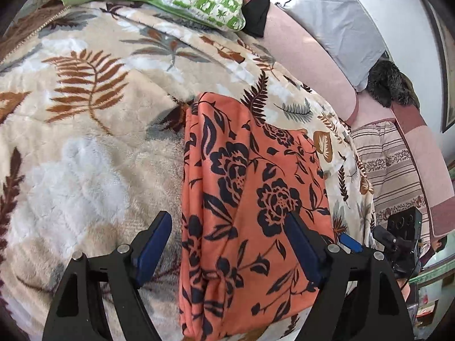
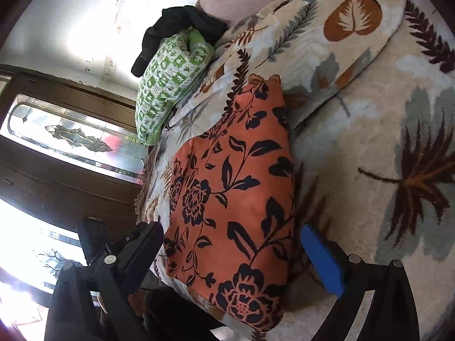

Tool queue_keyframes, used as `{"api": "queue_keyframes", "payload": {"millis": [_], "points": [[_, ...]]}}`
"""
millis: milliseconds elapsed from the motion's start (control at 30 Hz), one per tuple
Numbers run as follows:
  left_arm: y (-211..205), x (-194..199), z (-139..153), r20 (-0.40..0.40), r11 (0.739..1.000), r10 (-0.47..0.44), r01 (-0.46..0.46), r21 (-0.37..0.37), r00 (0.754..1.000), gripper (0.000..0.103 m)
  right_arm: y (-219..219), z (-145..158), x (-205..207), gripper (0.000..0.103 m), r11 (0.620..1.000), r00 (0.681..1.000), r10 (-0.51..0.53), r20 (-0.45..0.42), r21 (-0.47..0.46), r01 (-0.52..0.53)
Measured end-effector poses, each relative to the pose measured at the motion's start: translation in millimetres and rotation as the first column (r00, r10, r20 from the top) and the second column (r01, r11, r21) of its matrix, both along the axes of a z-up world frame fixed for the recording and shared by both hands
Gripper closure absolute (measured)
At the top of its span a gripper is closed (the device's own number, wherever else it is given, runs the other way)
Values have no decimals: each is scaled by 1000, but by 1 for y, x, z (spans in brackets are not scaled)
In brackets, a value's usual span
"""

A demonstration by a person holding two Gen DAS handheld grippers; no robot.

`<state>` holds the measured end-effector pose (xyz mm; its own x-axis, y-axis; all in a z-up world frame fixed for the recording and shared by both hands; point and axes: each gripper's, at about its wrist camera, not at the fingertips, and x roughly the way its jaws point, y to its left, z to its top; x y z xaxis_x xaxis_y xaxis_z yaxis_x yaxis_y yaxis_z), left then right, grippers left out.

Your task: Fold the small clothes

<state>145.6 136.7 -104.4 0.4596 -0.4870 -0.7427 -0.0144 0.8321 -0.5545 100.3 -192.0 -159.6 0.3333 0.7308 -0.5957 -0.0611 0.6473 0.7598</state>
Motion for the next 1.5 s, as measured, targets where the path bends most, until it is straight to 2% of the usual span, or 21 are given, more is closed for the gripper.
{"api": "queue_keyframes", "payload": {"millis": [167,300,367,500,533,567,600,667,700,767,833,967,1167,1400,1500], "points": [[-3,16,-13,-19,997,31,-32,-69,999,21,1,-9,7,4,1000,1000,14,-13,-10,-14],[-8,17,-18,-16,996,-4,2,-93,1000,21,6,-14,16,4,1000,1000,19,-21,-6,-19],[-8,21,-27,-43,994,-15,10,-109,999,21,14,-17,22,4,999,999,39,-28,-11,-40],[-4,23,-33,-51,989,1,-8,-147,999,21,35,-45,40,4,997,990,65,-123,-25,-69],[-6,23,-32,-46,992,-5,-1,-129,999,26,39,-52,43,4,997,987,66,-147,-38,-72],[-10,23,-31,-38,996,-15,12,-85,999,37,42,-51,45,5,996,989,67,-135,-48,-74],[-15,24,-33,-45,998,-41,39,-50,998,62,47,-47,45,7,995,990,82,-114,-54,-89],[-17,24,-33,-48,998,-45,42,-57,998,65,60,-43,47,41,983,986,128,-109,-118,-141],[-18,25,-31,-46,998,-48,46,-52,998,68,65,-44,48,50,976,983,143,-114,-151,-159],[-20,24,-26,-36,998,-47,45,-34,998,71,65,-42,49,61,973,983,147,-109,-165,-164],[-23,22,-19,-18,999,-44,44,-16,999,73,68,-31,46,64,966,984,162,-74,-192,-173],[-28,19,-2,21,999,-30,31,-30,999,74,71,-1,42,65,955,981,194,0,-230,-189],[-44,19,24,95,999,-42,45,-25,995,74,50,39,45,66,953,975,201,90,-246,-174],[-44,24,21,167,997,-76,78,-5,983,74,7,83,60,66,962,970,173,172,-243,-128],[-43,22,28,190,996,-90,90,9,978,74,-7,98,66,66,963,967,160,200,-245,-109]]}}
